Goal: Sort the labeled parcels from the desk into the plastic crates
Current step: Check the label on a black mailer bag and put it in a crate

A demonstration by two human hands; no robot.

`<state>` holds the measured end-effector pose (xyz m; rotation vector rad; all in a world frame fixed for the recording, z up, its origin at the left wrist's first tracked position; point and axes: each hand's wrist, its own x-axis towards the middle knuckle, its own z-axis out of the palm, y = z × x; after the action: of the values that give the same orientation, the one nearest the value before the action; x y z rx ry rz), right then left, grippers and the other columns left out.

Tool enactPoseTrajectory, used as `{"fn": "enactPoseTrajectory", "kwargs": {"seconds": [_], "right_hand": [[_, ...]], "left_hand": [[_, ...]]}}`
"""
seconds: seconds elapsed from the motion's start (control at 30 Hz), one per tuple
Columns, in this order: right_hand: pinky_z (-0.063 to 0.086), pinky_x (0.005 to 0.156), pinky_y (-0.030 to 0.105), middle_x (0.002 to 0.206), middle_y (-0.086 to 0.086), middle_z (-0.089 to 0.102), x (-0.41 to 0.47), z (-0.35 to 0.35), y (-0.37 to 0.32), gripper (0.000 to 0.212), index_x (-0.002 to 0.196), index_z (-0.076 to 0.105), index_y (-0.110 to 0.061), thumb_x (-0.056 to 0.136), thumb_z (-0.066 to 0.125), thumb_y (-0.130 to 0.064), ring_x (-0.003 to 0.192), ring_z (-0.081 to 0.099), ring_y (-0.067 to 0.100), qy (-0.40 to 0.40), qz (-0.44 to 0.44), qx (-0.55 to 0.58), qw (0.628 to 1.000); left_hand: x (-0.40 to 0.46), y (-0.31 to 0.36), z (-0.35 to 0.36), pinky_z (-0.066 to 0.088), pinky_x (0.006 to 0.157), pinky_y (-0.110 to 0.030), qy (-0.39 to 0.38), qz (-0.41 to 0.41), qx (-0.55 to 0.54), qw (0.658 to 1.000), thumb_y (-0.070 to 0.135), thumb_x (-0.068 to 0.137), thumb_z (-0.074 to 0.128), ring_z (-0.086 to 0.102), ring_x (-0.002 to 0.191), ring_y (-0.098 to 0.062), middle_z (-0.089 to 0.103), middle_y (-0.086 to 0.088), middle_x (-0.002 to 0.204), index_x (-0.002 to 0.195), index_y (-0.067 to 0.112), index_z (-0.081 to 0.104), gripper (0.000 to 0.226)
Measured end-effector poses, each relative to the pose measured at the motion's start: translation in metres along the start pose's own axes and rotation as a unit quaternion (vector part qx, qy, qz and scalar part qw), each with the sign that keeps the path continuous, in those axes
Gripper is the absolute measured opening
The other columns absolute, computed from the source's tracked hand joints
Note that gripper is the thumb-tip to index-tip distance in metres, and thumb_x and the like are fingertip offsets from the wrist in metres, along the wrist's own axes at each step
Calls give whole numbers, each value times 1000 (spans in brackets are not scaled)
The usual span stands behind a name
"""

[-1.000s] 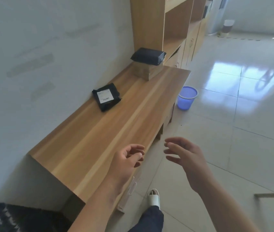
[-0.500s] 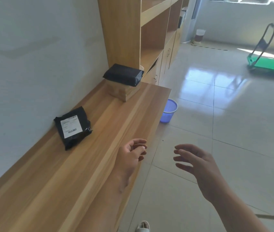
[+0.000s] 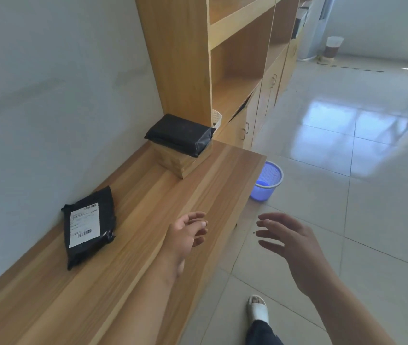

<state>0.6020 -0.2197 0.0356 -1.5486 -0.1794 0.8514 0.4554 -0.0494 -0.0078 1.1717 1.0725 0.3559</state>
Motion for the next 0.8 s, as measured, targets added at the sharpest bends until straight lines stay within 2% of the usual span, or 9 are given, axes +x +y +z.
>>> {"fn": "enactPoseTrajectory", "kwargs": {"seconds": [0.1, 0.23, 0.33, 0.47, 0.57, 0.67, 0.8], "right_hand": [[57, 93, 47, 90, 11, 73, 47, -19, -25, 14, 97, 77, -7, 97, 63, -4, 88, 69, 25, -23, -2, 0, 1000], [57, 94, 49, 91, 15, 74, 102, -40, -46, 14, 94, 77, -8, 96, 64, -4, 87, 70, 25, -53, 16, -1, 998], [57, 93, 49, 100, 21, 75, 140, -49, -55, 13, 94, 77, -8, 96, 65, -5, 88, 70, 25, -51, 31, -14, 998], [57, 92, 48, 100, 20, 76, 180, -50, -64, 12, 96, 77, -7, 96, 65, -5, 88, 71, 26, -58, 59, -20, 996], [58, 88, 43, 92, 14, 75, 215, -49, -75, 12, 98, 76, -6, 96, 64, -5, 86, 70, 24, -58, 69, -29, 996], [57, 88, 41, 94, 10, 76, 248, -43, -88, 13, 101, 76, -5, 96, 65, -6, 85, 71, 22, -57, 74, -29, 995], [58, 89, 44, 92, 10, 76, 285, -26, -108, 14, 103, 76, -5, 97, 64, -6, 87, 72, 24, -69, 76, -57, 993]], "left_hand": [[51, 25, 22, 57, 86, -35, 28, -23, -38, 999, 15, 100, 65, 66, 102, -23, 67, -10, 116, 120, 14, 66, 20], [115, 59, 41, 56, 92, -38, 78, -35, -86, 993, 22, 102, 63, 64, 112, -25, 63, -10, 128, 137, 12, 55, 38], [154, 79, 52, 53, 103, -45, 111, -68, -130, 983, 29, 102, 63, 58, 126, -32, 52, -12, 146, 143, 18, 47, 45], [199, 102, 65, 43, 117, -48, 138, -107, -185, 967, 37, 99, 67, 43, 144, -38, 36, -18, 161, 159, 20, 31, 72], [234, 117, 69, 38, 121, -47, 164, -123, -239, 949, 40, 99, 67, 36, 150, -36, 30, -19, 165, 162, 16, 24, 80], [266, 124, 69, 37, 121, -46, 189, -132, -289, 929, 43, 96, 70, 37, 150, -35, 30, -18, 165, 163, 17, 21, 87], [295, 130, 69, 38, 121, -46, 206, -113, -344, 909, 33, 96, 73, 35, 151, -34, 32, -14, 164, 160, 18, 29, 79]]}}
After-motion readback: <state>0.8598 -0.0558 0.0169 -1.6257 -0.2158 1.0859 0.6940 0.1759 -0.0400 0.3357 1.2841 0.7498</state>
